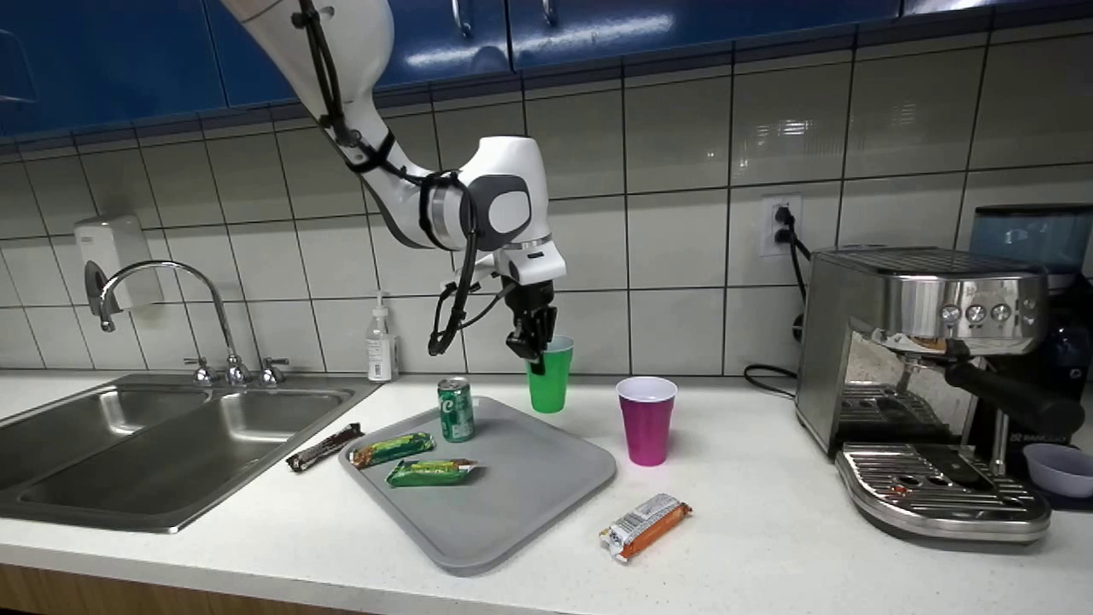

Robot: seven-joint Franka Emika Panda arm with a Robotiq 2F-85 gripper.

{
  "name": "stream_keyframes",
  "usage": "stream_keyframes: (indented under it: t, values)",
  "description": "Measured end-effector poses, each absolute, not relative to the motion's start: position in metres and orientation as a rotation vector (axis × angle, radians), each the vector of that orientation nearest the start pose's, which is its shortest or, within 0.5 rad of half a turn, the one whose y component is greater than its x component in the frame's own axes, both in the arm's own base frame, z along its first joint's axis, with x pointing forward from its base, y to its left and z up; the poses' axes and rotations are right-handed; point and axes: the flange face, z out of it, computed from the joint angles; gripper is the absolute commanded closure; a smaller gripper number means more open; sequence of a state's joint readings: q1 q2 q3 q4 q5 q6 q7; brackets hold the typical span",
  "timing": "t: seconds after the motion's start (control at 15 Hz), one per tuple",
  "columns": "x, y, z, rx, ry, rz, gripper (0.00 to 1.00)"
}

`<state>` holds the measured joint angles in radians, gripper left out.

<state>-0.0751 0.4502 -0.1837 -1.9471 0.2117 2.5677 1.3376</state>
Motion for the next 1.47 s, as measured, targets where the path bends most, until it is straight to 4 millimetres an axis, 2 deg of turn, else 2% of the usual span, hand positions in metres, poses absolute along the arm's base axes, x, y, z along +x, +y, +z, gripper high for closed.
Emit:
stream_keyframes:
  t: [0.33, 0.6, 1.07, 1.47]
  values:
    - [0.587, -0.153, 0.269, -2.025, 2.227, -0.169, 0.99]
    - [0.571, -0.146, 0.264, -2.101, 2.2, -0.152, 0.99]
    - [0.56, -0.132, 0.244, -2.175, 2.186, -0.166, 0.99]
    - [0.559, -0.13, 0.233, -2.188, 2.196, -0.151, 0.99]
